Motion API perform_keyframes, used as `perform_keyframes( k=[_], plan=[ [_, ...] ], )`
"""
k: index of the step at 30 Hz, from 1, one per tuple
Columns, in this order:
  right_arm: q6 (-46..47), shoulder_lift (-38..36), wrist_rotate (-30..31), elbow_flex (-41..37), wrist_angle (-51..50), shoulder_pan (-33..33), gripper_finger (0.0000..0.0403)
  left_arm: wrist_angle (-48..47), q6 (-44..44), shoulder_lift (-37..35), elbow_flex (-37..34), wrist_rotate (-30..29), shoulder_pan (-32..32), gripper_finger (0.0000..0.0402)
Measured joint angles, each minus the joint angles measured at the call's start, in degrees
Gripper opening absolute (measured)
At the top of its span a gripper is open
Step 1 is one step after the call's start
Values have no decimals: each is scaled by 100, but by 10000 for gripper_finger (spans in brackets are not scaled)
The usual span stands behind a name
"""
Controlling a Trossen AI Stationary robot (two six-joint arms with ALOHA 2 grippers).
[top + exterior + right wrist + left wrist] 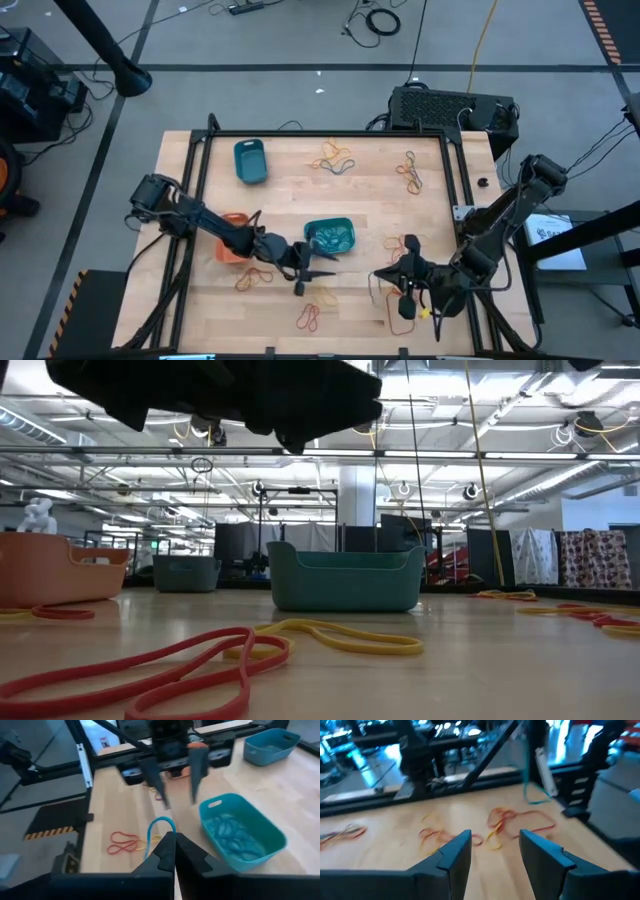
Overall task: Sort rubber bands into baskets
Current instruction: Put the blue rubber band into the green bin
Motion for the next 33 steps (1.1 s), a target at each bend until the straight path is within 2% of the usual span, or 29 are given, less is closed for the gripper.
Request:
perform_keyframes(
  k=[4,9,12,19,26,29,33],
  plan=[
    [-47,111,144,4,-6,-168,0,646,-1,338,45,261,-7,173],
    [-138,347,138,4,-8,-405,0,1090,-287,765,359,12,27,173],
    [-140,443,130,4,-19,-543,0,1118,-567,967,585,-235,97,173],
    [-202,618,104,9,-37,-786,0,1085,-578,1340,884,-230,185,173],
    [-241,663,108,9,-7,-835,0,1008,-573,1391,910,-222,249,169],
    [-247,664,105,9,-23,-835,0,955,-392,1391,910,-230,248,139],
    [-306,662,106,9,-30,-832,0,897,-234,1391,910,-266,244,62]
  ],
)
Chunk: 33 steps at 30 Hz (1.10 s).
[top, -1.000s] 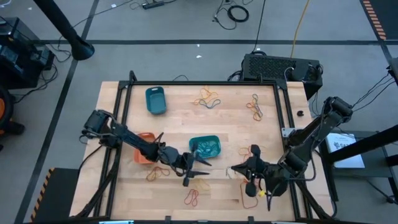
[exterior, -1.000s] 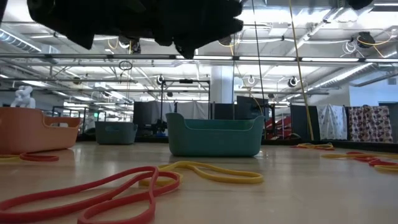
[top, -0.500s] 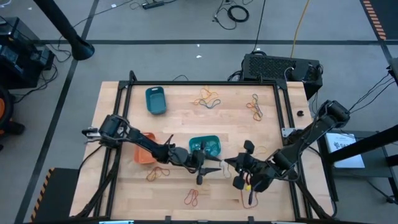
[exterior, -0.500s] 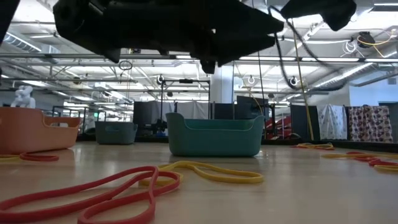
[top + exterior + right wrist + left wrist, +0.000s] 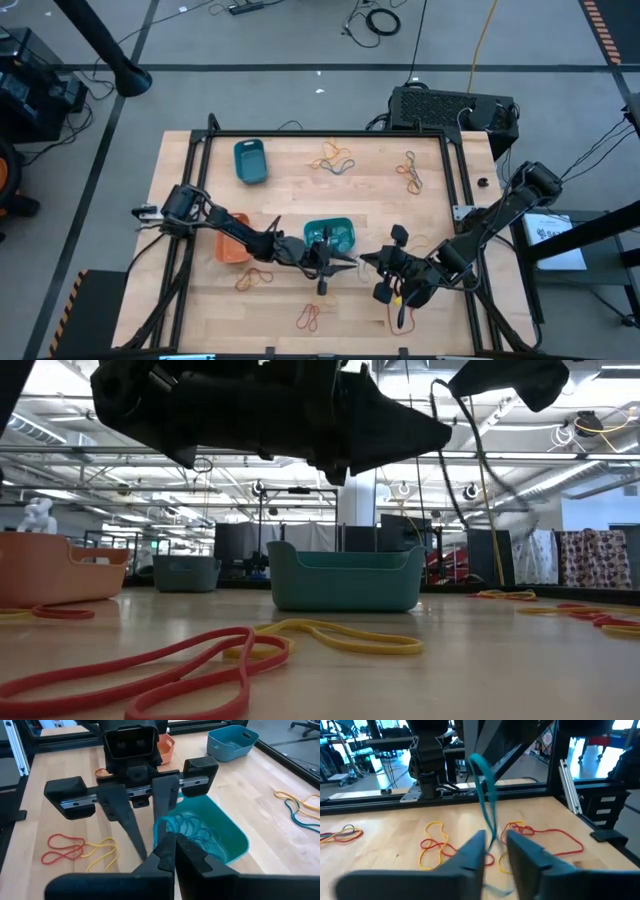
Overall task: Sort rubber bands into baskets
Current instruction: Put the blue rubber band into the green bin
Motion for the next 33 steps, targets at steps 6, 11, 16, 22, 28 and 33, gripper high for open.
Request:
perform_keyframes(
  k=[6,11,16,22,28,33],
  plan=[
    [-4,0,0,0,-156,0,0,-1,4,0,0,-13,6,10],
    [-27,-3,-110,0,-392,-2,4,-190,9,-118,-5,-16,48,4],
    [-129,-22,-149,0,-777,-2,33,-1488,-30,-901,-4,-155,143,2],
    [26,-22,-153,0,-1127,2,77,-3462,-42,-2123,-4,-879,179,1],
    [157,-22,-151,0,-1181,2,99,-4491,-46,-3178,-4,-1261,184,1],
    [177,-22,-298,0,-1214,9,102,-4783,-51,-3398,-4,-1260,184,0]
  ],
)
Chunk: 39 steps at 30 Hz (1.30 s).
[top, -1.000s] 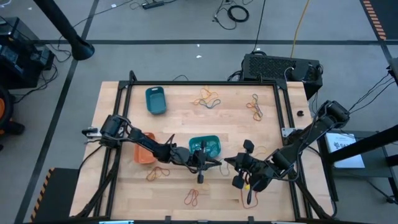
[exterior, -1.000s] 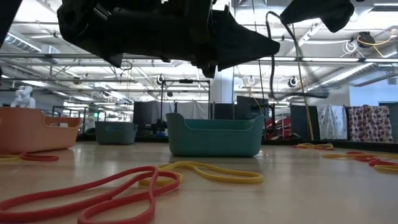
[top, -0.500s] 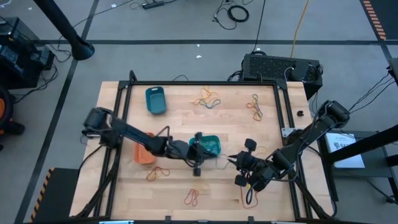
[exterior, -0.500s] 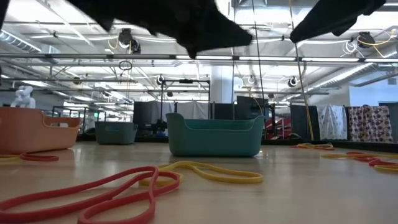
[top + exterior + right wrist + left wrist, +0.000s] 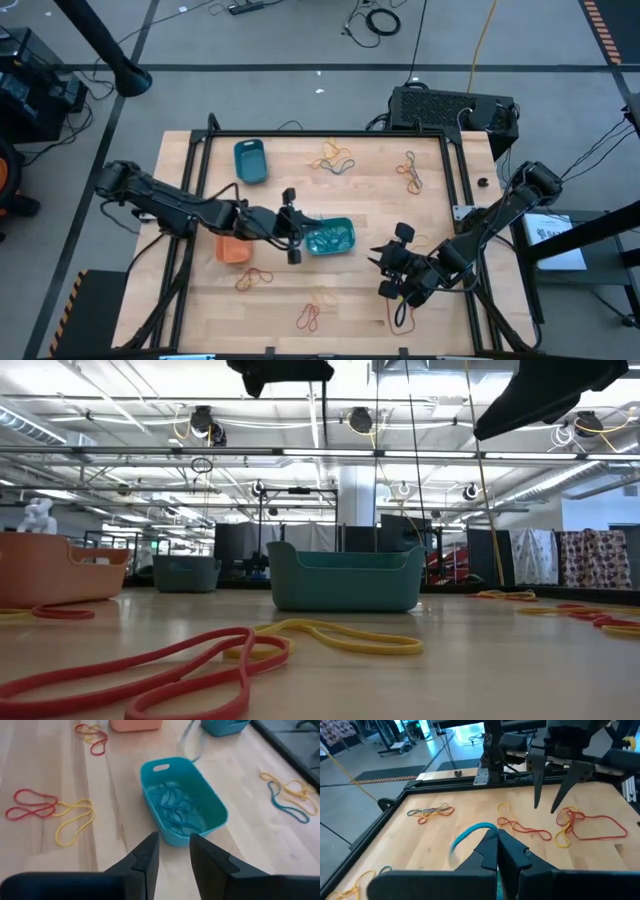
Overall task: Sort rubber bands into baskets
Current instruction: Put the blue rubber band into the green bin
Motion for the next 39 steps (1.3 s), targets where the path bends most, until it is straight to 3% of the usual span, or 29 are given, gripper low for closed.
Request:
perform_keyframes(
  k=[14,20,27,36,39],
  plan=[
    [-2,2,-152,-2,-67,7,102,-24,-302,1232,-2,19,218,0],
    [-2,2,-150,-2,-85,7,102,46,-582,1660,-2,339,382,0],
    [-2,2,-123,-2,-97,7,102,580,-598,1945,-4,753,431,3],
    [-2,4,-123,-2,-100,7,102,610,-594,1951,-4,892,402,40],
    [-2,4,-126,-3,-100,7,102,430,-598,1951,-4,1223,380,56]
  ],
)
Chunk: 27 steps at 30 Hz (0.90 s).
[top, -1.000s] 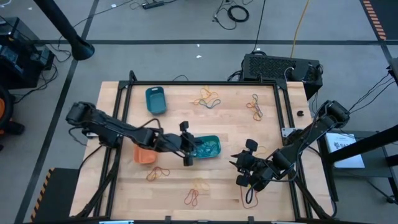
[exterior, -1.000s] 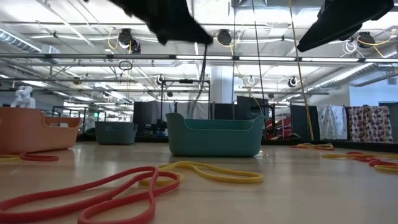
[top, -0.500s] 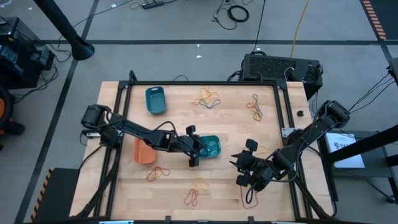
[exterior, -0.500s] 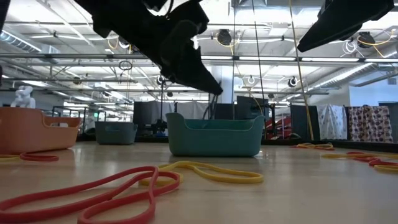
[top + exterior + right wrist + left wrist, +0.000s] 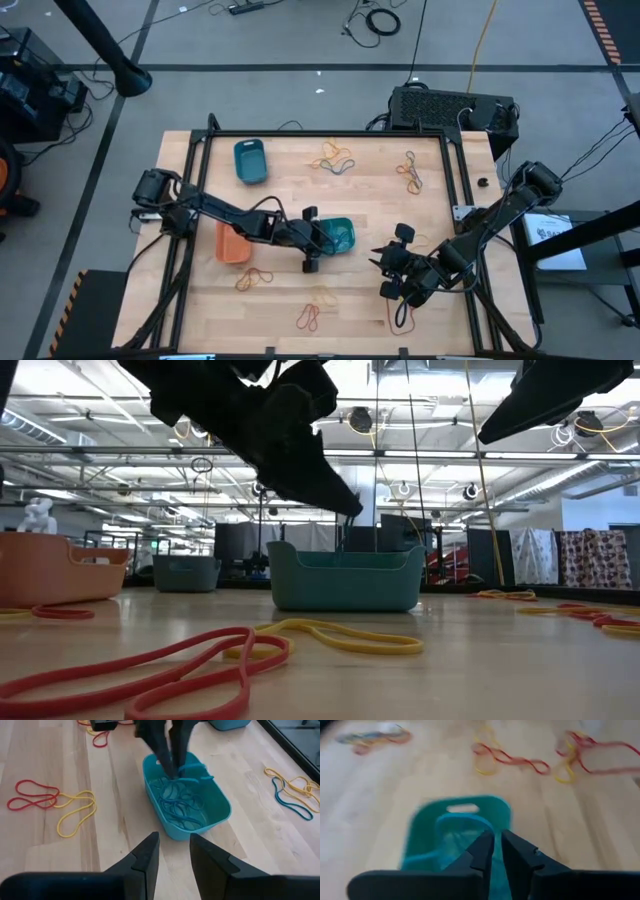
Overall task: Sort rubber bands into baskets
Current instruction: Put the blue rubber band into the green bin
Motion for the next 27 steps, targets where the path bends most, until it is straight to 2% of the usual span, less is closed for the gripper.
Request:
perform_keyframes(
  k=[8,13,21,27],
  plan=[
    [-2,4,0,-4,-2,0,102,-163,-2,0,0,79,-98,94],
    [11,4,-23,-4,-5,0,102,-540,-488,-165,3,72,-29,95],
    [13,4,-11,-4,-17,-2,102,-1733,-903,-650,7,158,145,95],
    [1,4,2,-4,-11,-5,102,-1853,-899,-669,7,204,141,96]
  ],
)
